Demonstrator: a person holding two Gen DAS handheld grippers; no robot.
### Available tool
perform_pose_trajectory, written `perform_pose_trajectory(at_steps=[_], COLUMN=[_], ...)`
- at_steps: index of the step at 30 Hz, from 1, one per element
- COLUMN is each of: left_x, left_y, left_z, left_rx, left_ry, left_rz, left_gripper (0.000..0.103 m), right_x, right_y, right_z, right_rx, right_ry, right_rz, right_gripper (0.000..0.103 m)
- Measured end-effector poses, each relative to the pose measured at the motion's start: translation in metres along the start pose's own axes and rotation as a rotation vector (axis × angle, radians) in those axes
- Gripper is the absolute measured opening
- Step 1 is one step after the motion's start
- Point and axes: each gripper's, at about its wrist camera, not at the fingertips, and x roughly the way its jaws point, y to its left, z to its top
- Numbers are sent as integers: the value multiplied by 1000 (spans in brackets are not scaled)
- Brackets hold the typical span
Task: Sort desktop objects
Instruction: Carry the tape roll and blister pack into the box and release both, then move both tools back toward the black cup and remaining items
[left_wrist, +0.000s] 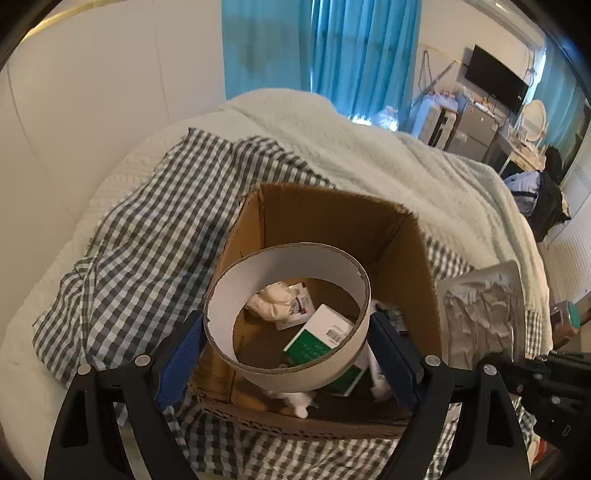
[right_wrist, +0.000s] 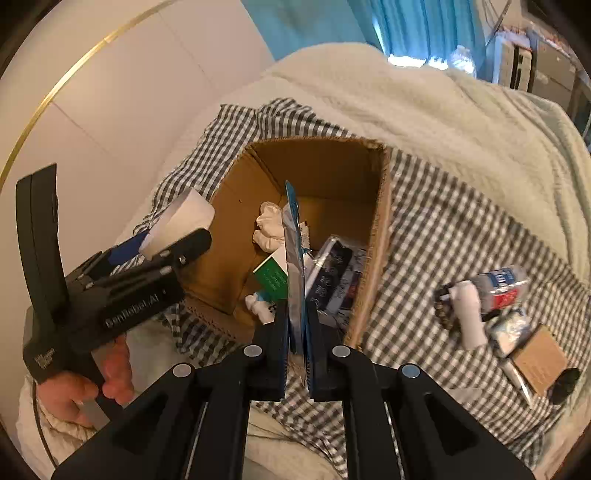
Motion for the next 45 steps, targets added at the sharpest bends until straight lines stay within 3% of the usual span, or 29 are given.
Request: perform_pose_trajectory(at_steps=[9,10,12,13,18,26,38,45], left_x=[21,22,24,24,17,-20,-71,-77], left_y=[5,5,7,8,12,-14,-119,-183], left_z=[5,6,7,7,10,10,-16,-47], left_rx=[-7,-4,-3,-5,-45,-49,131,255], left_ry=[29,34,42,41,34,-11,-62,-93], left_rz=[-18,-2,12,9,-19,-75,-111,-148], left_gripper=[90,91,93,93,94,96,96,97], right_x=[27,29,27,25,6,-45,-123,-155], right_y=[10,11,14,14,6,-42,-152,-210], right_z=[19,20,21,22,23,9,-55,-92], right_rx=[-16,-19,-23,-25,-9,84,281,371], right_ry=[3,0,-14,-25,-66,-127,-155,-160], right_rz=[29,33,3,-10,-35,-106,-249,-316], right_gripper=[8,13,46,47,47,48,48,48])
